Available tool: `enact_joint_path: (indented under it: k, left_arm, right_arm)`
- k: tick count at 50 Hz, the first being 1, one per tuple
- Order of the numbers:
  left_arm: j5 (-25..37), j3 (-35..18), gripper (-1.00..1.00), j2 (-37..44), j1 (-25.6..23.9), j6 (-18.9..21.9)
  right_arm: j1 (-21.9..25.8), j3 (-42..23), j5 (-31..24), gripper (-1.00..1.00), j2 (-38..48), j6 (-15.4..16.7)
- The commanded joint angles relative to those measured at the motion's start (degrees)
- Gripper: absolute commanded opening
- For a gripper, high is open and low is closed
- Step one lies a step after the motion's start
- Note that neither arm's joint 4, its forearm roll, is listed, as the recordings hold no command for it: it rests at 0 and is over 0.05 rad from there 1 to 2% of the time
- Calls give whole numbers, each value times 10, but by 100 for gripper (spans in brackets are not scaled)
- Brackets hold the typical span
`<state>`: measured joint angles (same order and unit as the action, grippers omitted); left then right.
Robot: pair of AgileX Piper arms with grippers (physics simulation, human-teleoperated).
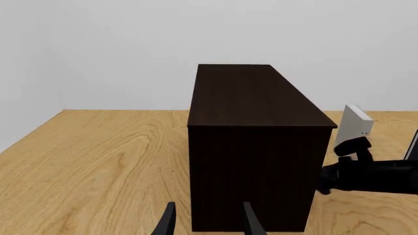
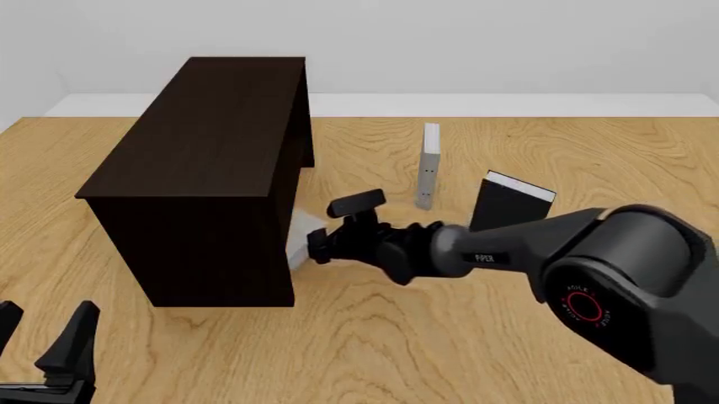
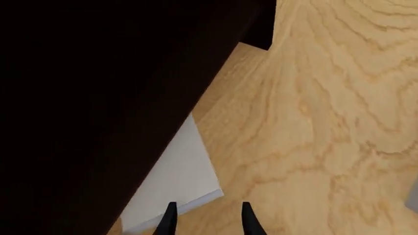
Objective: Pick up the book on the right and place it under the cabinet shelf.
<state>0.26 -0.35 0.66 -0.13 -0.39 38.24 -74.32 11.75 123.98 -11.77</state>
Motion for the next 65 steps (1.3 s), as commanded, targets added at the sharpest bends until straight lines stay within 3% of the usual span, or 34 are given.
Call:
enact_joint_path:
  k: [1,15,24,38,65]
  left_arm:
    - [0,0,100,0,0,0]
    - [0,0,100,0,0,0]
    - [0,0,100,0,0,0]
    - [0,0,100,0,0,0]
    - [0,0,100,0,0,0]
  right_arm:
    - [17,-36,-8,100,16,-18]
    - [27,-52,-16,100,22,-18]
    - [12,-28,-3,100,11,-13]
    - [-18,63,40,100,-48,-5]
    - [-46,237,82,100,-281,39]
